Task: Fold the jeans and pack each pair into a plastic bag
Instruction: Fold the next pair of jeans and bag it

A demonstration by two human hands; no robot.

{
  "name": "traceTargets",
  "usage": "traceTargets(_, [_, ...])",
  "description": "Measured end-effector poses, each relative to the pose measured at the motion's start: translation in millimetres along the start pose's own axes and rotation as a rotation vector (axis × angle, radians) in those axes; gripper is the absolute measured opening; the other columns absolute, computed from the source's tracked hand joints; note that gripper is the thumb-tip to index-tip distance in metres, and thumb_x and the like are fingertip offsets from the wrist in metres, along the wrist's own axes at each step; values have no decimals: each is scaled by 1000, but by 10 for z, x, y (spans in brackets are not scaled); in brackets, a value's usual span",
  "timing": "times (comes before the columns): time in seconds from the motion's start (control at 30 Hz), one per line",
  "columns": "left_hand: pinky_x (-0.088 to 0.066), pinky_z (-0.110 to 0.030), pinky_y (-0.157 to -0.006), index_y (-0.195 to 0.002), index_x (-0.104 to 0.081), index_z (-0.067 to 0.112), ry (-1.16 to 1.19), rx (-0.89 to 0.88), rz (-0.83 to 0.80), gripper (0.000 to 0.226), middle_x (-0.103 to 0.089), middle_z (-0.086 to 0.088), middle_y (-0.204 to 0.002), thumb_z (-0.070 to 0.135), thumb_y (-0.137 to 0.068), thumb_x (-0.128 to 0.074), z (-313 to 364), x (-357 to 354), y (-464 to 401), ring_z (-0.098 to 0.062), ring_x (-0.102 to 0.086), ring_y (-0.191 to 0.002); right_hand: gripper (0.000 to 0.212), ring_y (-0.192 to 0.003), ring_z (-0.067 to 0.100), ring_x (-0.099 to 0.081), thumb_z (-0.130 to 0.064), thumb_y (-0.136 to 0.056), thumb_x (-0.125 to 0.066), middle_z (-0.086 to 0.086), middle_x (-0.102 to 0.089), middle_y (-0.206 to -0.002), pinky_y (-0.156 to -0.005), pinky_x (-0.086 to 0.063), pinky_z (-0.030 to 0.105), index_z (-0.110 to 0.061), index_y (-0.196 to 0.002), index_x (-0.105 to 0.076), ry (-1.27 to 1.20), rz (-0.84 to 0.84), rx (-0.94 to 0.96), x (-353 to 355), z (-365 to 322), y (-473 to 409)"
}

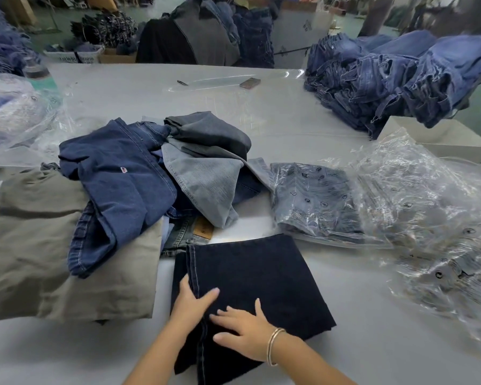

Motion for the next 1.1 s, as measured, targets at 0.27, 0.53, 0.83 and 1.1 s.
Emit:
traceTargets(0.27, [-46, -32, -86, -152, -19, 21, -376, -75, 241, 68, -49, -6, -137, 11, -94, -54, 184, 232, -135, -25, -54, -115, 51, -147, 14, 5, -51, -94, -42, -12, -2, -158, -113, 5, 56, -49, -142, -27, 109, 475, -465, 596, 1093, 534])
traceTargets(0.53, [-29, -47, -107, -151, -20, 18, -672, 15, 430, 81, -18, -14, -152, 38, -87, -64, 13, 331, 43, -36, -28, -134, 55, -114, 25, -53, -25, -85, -68, 6, -51, -124, -90, -47, 32, -17, -133, -43, -845, 730, -627, 585, 1745, 904])
traceTargets(0.83, [-38, -42, -97, -151, -23, 19, -500, -186, 323, 70, -46, -18, -126, 10, -91, -59, 266, -77, 34, -33, -45, -116, 30, -91, 29, -64, 3, -80, -65, 12, -66, -100, -74, -52, 35, -14, -103, -57, -1137, 734, -514, 586, 1994, 1205])
traceTargets(1.1, [-42, -40, -93, -152, -21, 18, -483, -184, 296, 67, -41, -16, -133, 14, -94, -54, 456, -360, -169, -30, -46, -116, 22, -86, 21, -64, -11, -86, -65, 5, -66, -96, -70, -51, 26, -20, -106, -63, -1008, 758, -522, 816, 2322, 1237])
Point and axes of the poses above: each hand's wrist, its own y-axis away from the middle knuckle, its own x-axis out of the back of the hand, z = x × y, the point moved 9 cm from there along -y, towards the middle knuckle
